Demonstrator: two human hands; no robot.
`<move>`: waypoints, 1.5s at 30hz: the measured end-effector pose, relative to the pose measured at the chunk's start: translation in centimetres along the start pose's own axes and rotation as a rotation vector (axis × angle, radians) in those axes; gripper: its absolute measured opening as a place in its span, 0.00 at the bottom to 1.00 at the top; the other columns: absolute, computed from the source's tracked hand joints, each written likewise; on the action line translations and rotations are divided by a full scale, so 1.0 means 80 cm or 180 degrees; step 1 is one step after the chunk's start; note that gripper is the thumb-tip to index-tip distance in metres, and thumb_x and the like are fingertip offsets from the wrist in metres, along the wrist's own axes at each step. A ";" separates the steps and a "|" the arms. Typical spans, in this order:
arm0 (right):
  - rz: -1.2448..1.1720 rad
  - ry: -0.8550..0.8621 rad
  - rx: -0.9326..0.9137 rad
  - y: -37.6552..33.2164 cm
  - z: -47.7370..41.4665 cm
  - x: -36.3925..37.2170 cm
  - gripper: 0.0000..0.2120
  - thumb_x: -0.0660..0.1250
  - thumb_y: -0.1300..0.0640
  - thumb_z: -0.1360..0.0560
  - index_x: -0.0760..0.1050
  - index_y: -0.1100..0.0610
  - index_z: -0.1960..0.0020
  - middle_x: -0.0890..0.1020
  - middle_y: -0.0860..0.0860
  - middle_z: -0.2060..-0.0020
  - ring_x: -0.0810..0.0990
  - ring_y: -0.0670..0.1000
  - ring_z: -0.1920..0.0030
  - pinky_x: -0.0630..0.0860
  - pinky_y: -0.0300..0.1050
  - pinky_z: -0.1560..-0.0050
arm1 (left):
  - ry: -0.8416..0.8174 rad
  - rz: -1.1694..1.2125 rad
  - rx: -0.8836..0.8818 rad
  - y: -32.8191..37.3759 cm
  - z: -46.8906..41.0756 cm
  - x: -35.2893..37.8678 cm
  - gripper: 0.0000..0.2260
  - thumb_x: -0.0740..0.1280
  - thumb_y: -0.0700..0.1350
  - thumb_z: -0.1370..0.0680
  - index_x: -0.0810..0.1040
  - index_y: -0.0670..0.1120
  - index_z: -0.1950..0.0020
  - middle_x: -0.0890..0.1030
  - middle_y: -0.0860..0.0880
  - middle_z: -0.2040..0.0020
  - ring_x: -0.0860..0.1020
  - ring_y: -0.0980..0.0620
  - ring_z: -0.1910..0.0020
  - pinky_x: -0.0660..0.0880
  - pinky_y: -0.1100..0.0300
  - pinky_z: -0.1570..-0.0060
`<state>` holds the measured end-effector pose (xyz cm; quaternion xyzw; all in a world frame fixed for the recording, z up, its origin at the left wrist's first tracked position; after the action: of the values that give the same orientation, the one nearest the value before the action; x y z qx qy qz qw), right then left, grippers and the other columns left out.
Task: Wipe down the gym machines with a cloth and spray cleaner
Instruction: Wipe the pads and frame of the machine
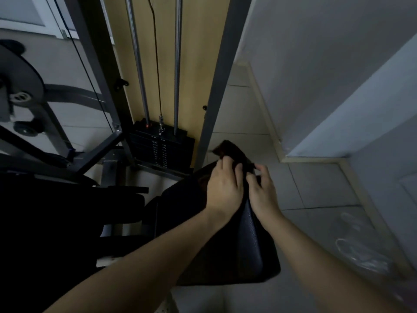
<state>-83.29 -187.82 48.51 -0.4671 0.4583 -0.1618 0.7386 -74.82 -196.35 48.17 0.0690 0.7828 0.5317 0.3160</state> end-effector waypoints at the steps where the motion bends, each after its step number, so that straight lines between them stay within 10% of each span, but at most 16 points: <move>1: 0.0002 0.0006 -0.0003 -0.001 0.001 0.000 0.14 0.59 0.51 0.18 0.70 0.47 0.33 0.82 0.49 0.47 0.80 0.51 0.47 0.78 0.50 0.46 | -0.0043 0.0010 0.0058 0.001 0.023 -0.003 0.06 0.57 0.49 0.15 0.67 0.50 0.51 0.72 0.52 0.55 0.72 0.54 0.58 0.70 0.55 0.56; 7: 0.0590 -0.0018 0.0010 -0.017 0.023 0.002 0.22 0.51 0.48 0.14 0.63 0.52 0.22 0.72 0.55 0.28 0.72 0.56 0.30 0.68 0.50 0.32 | -0.0750 -0.0232 0.0059 -0.020 0.144 -0.028 0.12 0.53 0.54 0.14 0.71 0.49 0.44 0.75 0.52 0.50 0.75 0.54 0.52 0.73 0.57 0.51; 10: 0.1136 -0.0320 0.0036 -0.022 0.054 0.000 0.25 0.52 0.49 0.15 0.56 0.53 0.19 0.65 0.58 0.24 0.67 0.59 0.27 0.67 0.53 0.32 | -0.1105 0.0047 -0.0827 -0.038 0.174 -0.049 0.08 0.58 0.54 0.14 0.73 0.52 0.46 0.78 0.54 0.52 0.78 0.54 0.54 0.74 0.56 0.54; 13: 0.1553 -0.0306 -0.0717 -0.033 0.102 -0.019 0.21 0.61 0.54 0.19 0.67 0.54 0.27 0.63 0.56 0.26 0.67 0.56 0.29 0.71 0.52 0.33 | -0.0554 0.0839 -0.1596 -0.033 0.189 -0.088 0.09 0.66 0.49 0.17 0.76 0.48 0.55 0.79 0.53 0.61 0.78 0.53 0.59 0.74 0.58 0.58; 17: 0.0569 -0.0810 -0.1259 -0.051 0.190 -0.039 0.04 0.65 0.56 0.20 0.79 0.54 0.48 0.80 0.48 0.51 0.79 0.46 0.54 0.70 0.34 0.60 | 0.0054 0.1818 -0.1740 0.021 0.238 -0.147 0.06 0.71 0.44 0.20 0.76 0.45 0.54 0.79 0.49 0.63 0.78 0.53 0.64 0.74 0.61 0.64; 24: -0.1392 -0.3539 0.0476 -0.020 0.343 -0.022 0.14 0.67 0.48 0.20 0.82 0.54 0.40 0.85 0.55 0.45 0.84 0.55 0.43 0.77 0.54 0.40 | 0.0455 0.2096 -0.1689 0.106 0.362 -0.227 0.13 0.64 0.29 0.23 0.75 0.47 0.51 0.77 0.48 0.62 0.75 0.54 0.68 0.68 0.63 0.70; 31: -0.0867 -0.3900 0.0076 -0.026 0.414 0.007 0.05 0.66 0.66 0.22 0.81 0.64 0.50 0.82 0.58 0.56 0.83 0.54 0.56 0.79 0.47 0.55 | 0.1191 0.1310 -0.1601 0.131 0.485 -0.352 0.13 0.67 0.30 0.22 0.79 0.47 0.47 0.81 0.43 0.51 0.80 0.51 0.58 0.77 0.61 0.65; 37: -0.0503 -0.4247 -0.0318 -0.053 0.510 0.061 0.09 0.60 0.61 0.21 0.79 0.58 0.53 0.82 0.57 0.52 0.80 0.60 0.44 0.73 0.60 0.33 | 0.1529 0.1507 -0.1411 0.135 0.566 -0.440 0.14 0.67 0.31 0.22 0.80 0.48 0.43 0.81 0.45 0.51 0.79 0.49 0.56 0.76 0.60 0.61; 42: -0.0952 -0.5217 -0.0503 -0.105 0.624 0.111 0.20 0.63 0.55 0.19 0.73 0.59 0.29 0.79 0.58 0.35 0.75 0.60 0.32 0.66 0.60 0.28 | 0.1578 0.2004 -0.1416 0.135 0.616 -0.504 0.19 0.61 0.28 0.25 0.78 0.46 0.39 0.77 0.41 0.50 0.75 0.51 0.65 0.69 0.60 0.71; 45: -0.0631 -0.5224 -0.0788 -0.125 0.668 0.139 0.18 0.65 0.59 0.19 0.75 0.62 0.31 0.81 0.58 0.36 0.79 0.57 0.35 0.69 0.61 0.28 | 0.1677 0.2047 -0.1464 0.126 0.639 -0.545 0.19 0.60 0.28 0.23 0.77 0.46 0.39 0.78 0.42 0.50 0.77 0.50 0.65 0.72 0.61 0.74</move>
<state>-31.27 -171.41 58.76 -0.5526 -0.2539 0.2171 0.7636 -13.57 -171.09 63.32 0.0989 0.6371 0.7615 -0.0669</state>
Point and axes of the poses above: each hand's wrist, its own z-axis away from the middle knuckle, its own x-axis out of the palm, y = z × x, the point moved 4 cm from there along -z, towards the middle knuckle
